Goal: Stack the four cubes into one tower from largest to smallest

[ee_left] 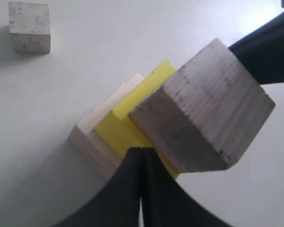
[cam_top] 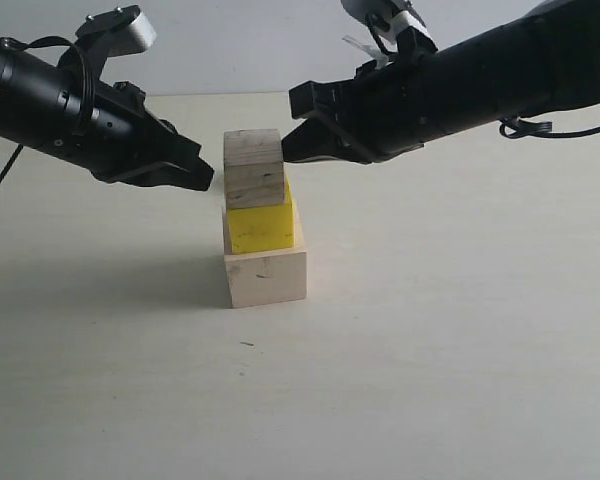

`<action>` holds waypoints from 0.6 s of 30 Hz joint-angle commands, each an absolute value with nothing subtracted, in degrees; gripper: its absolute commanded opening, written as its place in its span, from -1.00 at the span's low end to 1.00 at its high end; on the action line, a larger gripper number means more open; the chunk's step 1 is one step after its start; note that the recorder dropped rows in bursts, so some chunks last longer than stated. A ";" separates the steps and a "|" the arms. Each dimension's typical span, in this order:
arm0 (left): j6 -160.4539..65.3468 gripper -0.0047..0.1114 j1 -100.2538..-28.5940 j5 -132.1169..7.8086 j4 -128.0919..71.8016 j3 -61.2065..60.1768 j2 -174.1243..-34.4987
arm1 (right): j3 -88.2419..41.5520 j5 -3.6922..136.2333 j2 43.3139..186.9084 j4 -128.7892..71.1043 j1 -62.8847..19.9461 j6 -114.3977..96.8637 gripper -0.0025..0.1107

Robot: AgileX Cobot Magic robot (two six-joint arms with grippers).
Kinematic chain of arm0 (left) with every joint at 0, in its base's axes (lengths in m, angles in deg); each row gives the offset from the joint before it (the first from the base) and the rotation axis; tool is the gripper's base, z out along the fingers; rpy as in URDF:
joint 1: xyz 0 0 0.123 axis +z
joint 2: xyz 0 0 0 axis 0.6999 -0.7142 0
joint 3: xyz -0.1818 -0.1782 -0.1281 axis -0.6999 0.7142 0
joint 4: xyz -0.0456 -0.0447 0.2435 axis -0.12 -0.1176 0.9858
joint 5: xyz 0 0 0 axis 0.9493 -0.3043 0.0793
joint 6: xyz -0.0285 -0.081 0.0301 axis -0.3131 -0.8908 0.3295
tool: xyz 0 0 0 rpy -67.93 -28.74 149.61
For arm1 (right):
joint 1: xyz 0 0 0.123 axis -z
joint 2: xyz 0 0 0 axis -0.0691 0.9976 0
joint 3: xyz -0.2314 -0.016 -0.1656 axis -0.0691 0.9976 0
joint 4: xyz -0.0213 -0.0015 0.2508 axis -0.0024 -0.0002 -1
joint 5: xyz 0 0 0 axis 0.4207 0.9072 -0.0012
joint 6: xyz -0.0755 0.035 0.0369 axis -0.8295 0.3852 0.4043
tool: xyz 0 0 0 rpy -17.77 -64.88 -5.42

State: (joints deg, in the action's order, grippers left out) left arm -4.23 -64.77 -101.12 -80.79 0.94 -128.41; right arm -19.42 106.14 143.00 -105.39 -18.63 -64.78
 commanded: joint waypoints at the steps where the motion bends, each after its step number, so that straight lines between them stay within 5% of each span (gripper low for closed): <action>1: -4.63 -0.92 -65.03 -101.46 -81.34 0.91 -127.92 | -19.55 105.72 144.05 -109.03 -18.72 -68.27 -0.96; 18: -5.37 -0.92 -64.69 -100.65 -80.10 0.91 -126.06 | -19.55 102.50 141.15 -104.05 -17.01 -67.26 -0.96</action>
State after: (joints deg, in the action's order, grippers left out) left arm -4.35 -64.77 -101.90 -80.40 0.94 -127.88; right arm -19.42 104.01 143.41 -107.33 -18.28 -68.55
